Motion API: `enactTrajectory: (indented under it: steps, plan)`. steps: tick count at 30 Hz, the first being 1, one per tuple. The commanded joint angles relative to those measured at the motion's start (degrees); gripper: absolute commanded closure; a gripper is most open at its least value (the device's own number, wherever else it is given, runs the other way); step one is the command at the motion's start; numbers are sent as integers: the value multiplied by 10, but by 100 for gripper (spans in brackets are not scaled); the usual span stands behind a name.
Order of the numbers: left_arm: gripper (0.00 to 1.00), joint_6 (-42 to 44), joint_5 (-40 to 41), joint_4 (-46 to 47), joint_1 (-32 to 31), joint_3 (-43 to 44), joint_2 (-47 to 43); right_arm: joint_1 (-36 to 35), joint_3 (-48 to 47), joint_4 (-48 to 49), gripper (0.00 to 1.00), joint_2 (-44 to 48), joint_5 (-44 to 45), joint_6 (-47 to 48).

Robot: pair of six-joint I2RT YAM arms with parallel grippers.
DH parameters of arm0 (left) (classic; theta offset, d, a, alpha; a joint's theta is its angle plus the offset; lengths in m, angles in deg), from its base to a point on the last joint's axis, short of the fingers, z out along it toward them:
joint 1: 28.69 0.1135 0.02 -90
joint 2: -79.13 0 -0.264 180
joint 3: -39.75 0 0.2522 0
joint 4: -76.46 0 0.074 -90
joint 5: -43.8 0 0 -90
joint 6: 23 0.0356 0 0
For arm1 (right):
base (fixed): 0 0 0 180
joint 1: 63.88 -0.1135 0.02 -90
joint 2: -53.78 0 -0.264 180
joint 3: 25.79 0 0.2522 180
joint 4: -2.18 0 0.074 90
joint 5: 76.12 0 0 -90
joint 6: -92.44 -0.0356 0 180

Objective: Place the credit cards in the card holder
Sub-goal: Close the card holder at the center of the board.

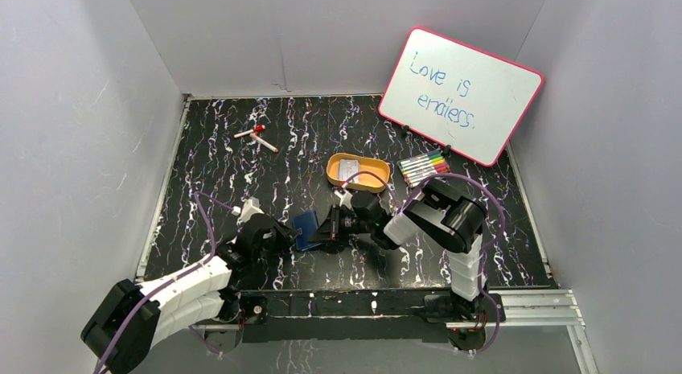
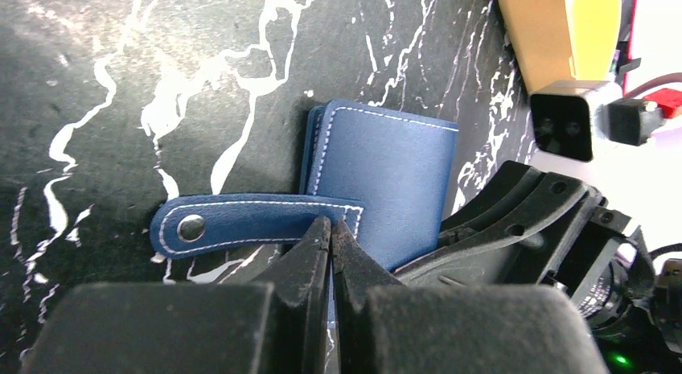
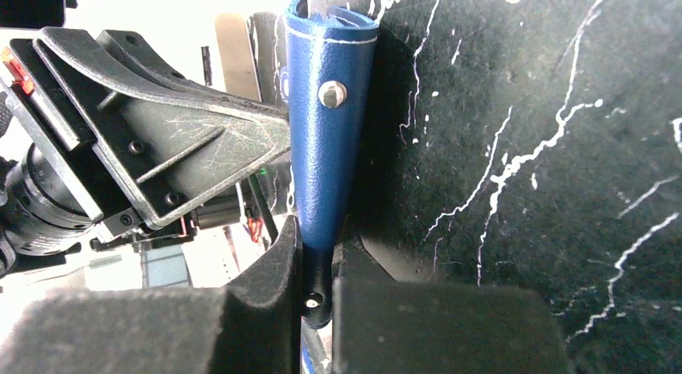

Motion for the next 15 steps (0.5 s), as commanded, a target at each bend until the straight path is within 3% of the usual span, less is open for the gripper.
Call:
enactTrajectory:
  steps: [1, 7, 15]
  plan:
    - [96, 17, 6, -115, 0, -9, -21, -7, -23, -20, 100, 40, 9, 54]
    - [59, 44, 23, -233, 1, 80, -125, -17, -70, -269, 100, 168, 89, 219]
    - [39, 83, 72, -339, 2, 269, -131, -35, -201, -579, 100, 301, 300, 469]
